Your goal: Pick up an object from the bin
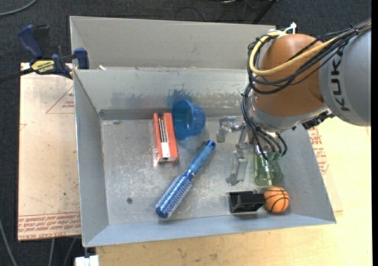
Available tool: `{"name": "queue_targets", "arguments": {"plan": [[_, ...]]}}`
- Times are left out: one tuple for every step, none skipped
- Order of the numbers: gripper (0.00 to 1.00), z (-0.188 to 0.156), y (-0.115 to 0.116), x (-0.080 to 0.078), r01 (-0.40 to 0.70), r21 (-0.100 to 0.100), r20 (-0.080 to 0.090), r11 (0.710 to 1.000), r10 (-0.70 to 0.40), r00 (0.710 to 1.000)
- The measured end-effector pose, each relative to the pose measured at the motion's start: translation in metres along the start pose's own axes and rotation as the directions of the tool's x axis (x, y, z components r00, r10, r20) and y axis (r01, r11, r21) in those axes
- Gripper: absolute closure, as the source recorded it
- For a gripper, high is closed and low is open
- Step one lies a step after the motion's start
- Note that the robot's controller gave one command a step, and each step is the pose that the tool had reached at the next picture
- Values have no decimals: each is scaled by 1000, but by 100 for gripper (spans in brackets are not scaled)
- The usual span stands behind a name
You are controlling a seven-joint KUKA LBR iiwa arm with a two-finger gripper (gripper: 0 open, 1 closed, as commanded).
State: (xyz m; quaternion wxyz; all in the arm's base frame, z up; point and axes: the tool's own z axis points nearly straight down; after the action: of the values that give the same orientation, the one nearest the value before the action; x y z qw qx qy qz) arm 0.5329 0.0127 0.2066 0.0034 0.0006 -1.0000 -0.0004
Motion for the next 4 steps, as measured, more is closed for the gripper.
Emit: {"name": "queue_targets", "arguments": {"plan": [[0, -4, 0, -2, 0, 0, 8, 1000, 0, 1000], [0, 30, 31, -13, 59, 2, 13, 998, -59, 998], [0, 90, 40, -18, 189, 0, 13, 982, -189, 982], [100, 137, 77, -7, 517, 5, 11, 856, -517, 856]]}}
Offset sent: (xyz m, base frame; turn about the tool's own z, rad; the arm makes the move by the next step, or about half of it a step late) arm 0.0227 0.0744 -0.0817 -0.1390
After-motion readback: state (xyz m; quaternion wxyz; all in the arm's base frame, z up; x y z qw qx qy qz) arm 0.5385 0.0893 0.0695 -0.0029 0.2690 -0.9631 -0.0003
